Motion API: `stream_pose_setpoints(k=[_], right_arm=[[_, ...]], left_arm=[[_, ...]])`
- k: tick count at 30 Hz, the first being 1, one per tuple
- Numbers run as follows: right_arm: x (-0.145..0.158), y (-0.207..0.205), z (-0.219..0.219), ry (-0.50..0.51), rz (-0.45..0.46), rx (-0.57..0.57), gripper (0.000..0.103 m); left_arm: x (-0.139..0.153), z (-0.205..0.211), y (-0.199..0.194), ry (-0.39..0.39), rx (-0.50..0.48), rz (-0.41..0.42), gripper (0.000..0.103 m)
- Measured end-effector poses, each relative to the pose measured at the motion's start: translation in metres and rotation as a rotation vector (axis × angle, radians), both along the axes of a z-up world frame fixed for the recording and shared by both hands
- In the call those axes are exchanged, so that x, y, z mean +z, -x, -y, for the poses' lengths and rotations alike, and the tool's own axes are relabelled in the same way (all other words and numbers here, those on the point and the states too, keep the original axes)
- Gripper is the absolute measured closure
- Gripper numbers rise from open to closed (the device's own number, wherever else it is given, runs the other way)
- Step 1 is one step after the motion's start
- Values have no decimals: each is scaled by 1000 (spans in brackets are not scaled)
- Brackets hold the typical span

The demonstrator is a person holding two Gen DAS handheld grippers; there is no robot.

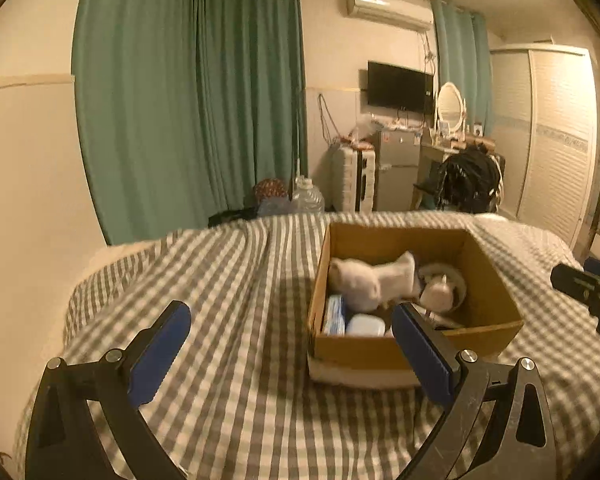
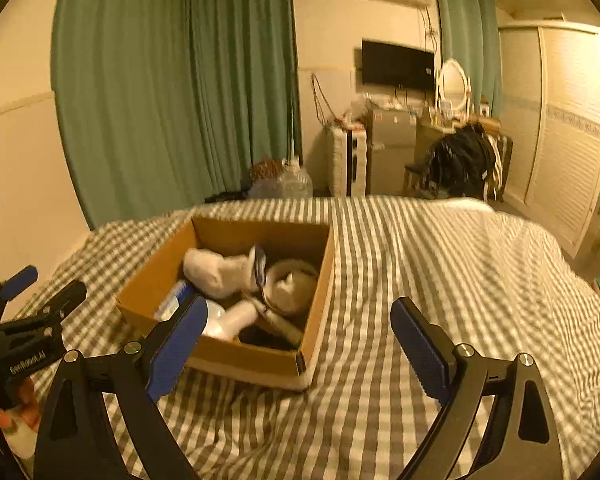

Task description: Organize objects

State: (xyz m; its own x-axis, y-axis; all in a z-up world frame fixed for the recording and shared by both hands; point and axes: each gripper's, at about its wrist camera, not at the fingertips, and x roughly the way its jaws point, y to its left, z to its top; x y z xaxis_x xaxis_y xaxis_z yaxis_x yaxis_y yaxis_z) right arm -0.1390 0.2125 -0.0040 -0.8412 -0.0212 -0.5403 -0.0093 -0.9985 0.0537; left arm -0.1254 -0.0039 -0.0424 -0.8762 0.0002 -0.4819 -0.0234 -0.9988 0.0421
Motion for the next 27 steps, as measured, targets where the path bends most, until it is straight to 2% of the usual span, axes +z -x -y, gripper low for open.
stream_pose_setpoints(k=[3,8,27], right_arm=[[-1,2,-1,3,10,-4,10],[0,-1,3,-25,-10,-15,10],[-3,2,6,-43,11,-1,10]], left_arm=[[-4,3,2,-15,-1,22,0],[1,4,-1,-17,-1,6,0],[2,0,-3,-10,-10,17,0]])
